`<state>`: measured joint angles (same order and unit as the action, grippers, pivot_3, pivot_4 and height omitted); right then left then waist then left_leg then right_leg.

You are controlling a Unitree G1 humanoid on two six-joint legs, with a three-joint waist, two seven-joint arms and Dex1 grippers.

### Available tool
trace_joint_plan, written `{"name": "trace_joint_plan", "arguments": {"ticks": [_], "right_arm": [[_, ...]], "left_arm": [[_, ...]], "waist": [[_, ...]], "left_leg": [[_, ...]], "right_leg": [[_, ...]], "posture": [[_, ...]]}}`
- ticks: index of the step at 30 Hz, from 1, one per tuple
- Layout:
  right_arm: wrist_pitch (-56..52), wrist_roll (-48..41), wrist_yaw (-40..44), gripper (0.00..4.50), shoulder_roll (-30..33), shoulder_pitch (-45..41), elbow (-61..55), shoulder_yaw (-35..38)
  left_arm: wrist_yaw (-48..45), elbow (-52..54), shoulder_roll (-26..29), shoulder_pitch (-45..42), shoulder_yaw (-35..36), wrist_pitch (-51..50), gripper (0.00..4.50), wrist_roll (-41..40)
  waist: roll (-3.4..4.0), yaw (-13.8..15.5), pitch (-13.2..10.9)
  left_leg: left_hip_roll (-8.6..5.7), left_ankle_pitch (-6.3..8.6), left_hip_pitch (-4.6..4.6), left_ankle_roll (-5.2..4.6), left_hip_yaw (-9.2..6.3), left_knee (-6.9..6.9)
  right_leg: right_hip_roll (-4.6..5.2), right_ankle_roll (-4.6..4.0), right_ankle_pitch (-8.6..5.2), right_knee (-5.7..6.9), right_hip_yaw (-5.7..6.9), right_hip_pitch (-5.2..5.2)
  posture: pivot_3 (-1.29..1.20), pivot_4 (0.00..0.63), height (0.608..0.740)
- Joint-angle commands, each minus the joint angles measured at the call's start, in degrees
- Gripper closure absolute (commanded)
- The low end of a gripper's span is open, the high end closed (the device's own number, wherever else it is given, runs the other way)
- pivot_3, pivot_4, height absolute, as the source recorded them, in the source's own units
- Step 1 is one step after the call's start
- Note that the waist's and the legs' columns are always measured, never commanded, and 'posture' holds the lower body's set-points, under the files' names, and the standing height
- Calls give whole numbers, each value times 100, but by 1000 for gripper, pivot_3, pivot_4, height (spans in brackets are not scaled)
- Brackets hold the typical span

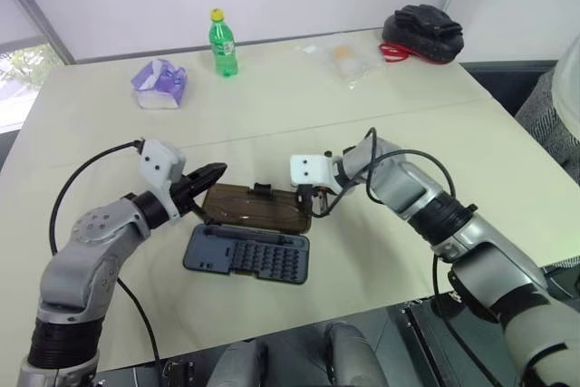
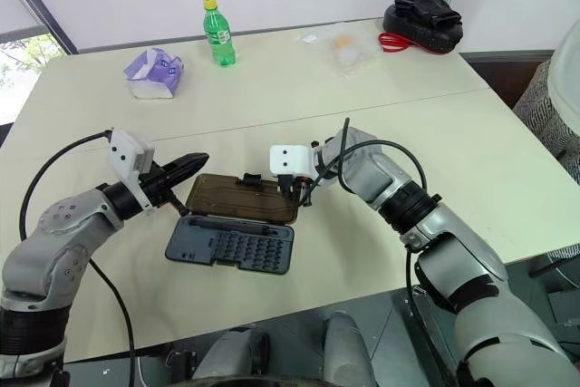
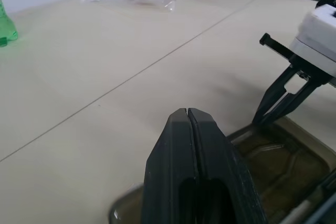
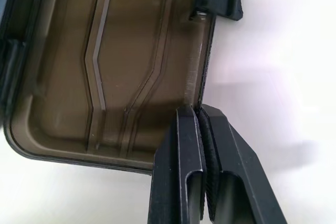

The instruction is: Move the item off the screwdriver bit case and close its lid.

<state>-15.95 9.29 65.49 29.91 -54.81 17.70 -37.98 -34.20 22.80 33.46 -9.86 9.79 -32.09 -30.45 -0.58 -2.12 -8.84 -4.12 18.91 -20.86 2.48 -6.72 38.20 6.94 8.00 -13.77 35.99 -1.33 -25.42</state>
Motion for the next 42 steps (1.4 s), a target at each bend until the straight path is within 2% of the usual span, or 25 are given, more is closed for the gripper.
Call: {"name": "trace_joint_plan", "arguments": {"ticks": [1,9,20,27,42], "right_arm": [[948,286,342,4479,161,-41,206,-92],[2918,990,18,4479,262,-214,931,-40],[3863,1037,335,4479,454,-75,868,96],[3710,782,726,4479,499,216,356,285],[3099,1208,431,4479,396,200,523,391]], "left_arm": [[46,188,-15,-20,83,125,4500,18],[38,172,-39,-43,38,136,4500,9],[-22,78,-47,-142,-8,163,4500,34],[-83,-4,-31,-227,-24,183,4500,70],[-106,51,-41,-208,-12,152,4500,114]], "waist": [[0,8,0],[0,23,0],[0,137,0],[0,122,0],[0,115,0]], "left_leg": [[0,0,0,0,0,0],[0,0,0,0,0,1],[-1,0,0,1,1,4],[-1,0,0,1,1,3],[0,-1,3,1,1,4]], "right_leg": [[0,0,0,-1,0,0],[0,0,0,-2,0,1],[0,0,0,-6,0,6],[0,0,0,-7,1,6],[-1,0,0,-6,1,7]], "posture": [[0,150,740],[0,150,740],[0,150,740],[0,150,740],[0,150,740]]}}
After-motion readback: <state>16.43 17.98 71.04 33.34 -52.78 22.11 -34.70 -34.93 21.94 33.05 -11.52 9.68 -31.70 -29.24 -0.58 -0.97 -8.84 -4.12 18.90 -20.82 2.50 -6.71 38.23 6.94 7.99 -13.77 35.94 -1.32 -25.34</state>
